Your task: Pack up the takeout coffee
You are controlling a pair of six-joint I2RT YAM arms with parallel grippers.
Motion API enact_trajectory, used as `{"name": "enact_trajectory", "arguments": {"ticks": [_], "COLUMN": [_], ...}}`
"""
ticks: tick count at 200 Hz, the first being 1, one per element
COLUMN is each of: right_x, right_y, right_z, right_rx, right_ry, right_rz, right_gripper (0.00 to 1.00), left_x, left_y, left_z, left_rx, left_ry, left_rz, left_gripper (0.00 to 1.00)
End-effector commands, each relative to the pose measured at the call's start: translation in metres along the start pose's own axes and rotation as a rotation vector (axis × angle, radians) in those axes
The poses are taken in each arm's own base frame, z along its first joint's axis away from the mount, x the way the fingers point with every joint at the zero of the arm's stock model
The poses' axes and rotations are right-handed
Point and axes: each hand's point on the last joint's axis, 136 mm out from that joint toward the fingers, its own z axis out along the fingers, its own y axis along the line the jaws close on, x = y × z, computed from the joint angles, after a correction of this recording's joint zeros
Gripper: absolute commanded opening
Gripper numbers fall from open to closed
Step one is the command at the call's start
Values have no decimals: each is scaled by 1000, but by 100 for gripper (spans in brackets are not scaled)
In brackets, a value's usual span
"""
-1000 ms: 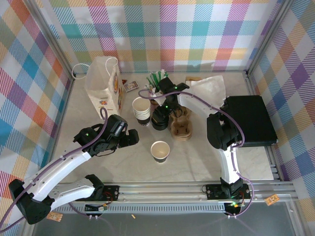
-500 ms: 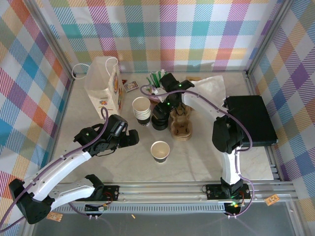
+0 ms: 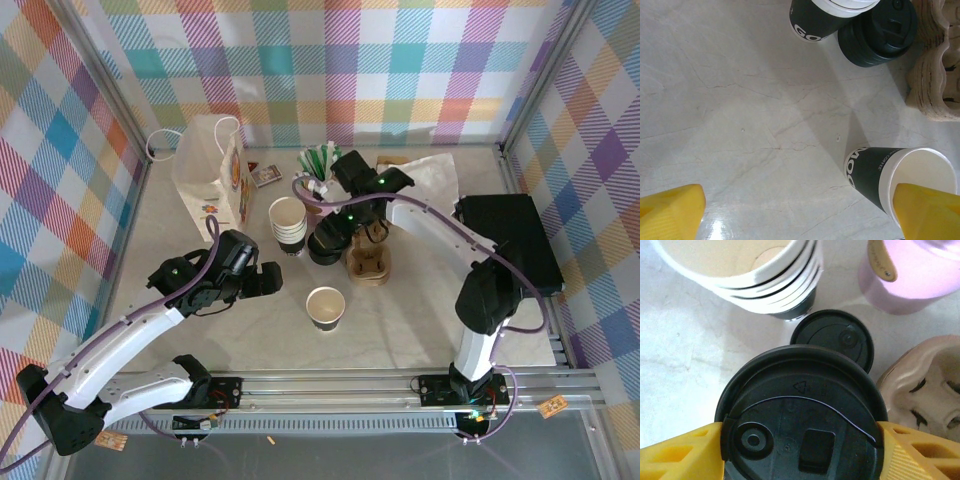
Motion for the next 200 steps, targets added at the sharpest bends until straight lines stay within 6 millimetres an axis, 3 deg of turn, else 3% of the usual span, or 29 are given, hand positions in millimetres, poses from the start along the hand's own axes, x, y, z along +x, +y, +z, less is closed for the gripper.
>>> {"name": "enact_trajectory", "arguments": {"ticks": [1,40,93,200], "right_x": [14,29,47,78], "right_y": [19,54,90,114], "right_z": [-21,-44,-59,-70], "right_rx": [6,-13,-25,-24], "right_ry": [12,7,33,86], "right_rz": [14,12,-21,-30], "right_gripper": [70,70,70,69], "left_x": [-3,1,13,23], "left_y": [0,-3,-3,-9], "left_z": [-12,-12,-8,-1], "left_rx": [17,36,51,92], "left_ry": [-5,14,60,108], "left_rz": [13,15,17,-31], "left_gripper": [95,93,92,92]}}
